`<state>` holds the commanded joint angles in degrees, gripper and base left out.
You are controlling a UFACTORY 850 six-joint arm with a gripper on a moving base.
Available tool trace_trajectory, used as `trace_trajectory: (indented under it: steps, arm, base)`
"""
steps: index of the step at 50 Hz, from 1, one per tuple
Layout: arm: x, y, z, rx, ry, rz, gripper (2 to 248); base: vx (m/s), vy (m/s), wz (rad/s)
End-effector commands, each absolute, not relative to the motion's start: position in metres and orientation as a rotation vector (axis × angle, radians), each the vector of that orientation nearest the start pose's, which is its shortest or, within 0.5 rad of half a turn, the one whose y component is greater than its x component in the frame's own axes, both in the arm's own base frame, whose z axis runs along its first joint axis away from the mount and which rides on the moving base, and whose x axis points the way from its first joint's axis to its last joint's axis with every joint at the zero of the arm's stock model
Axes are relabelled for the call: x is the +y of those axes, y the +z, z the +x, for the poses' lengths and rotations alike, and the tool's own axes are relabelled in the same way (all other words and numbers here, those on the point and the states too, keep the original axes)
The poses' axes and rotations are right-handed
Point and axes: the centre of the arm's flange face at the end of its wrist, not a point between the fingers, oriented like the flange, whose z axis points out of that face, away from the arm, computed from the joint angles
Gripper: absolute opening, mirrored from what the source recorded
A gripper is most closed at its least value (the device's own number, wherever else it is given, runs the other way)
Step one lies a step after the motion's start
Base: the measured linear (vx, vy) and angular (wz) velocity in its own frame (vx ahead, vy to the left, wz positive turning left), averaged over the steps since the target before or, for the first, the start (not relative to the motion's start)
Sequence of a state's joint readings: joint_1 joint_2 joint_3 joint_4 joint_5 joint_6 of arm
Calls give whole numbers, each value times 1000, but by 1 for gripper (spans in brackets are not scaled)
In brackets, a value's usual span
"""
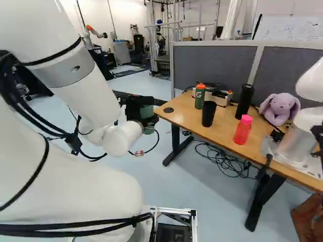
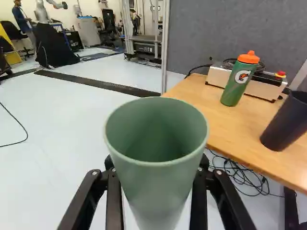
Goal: Place the green cup on the table
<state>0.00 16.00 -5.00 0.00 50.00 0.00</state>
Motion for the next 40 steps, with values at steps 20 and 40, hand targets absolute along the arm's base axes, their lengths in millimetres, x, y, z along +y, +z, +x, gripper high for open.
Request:
trace_trajectory:
  steps: [20,40]
  arm:
    - [0,367,282,1,-1818,-2563,122]
    - [-5,371,320,83,-1811,-2585,122]
  base:
    - [168,24,33]
    - [0,0,0]
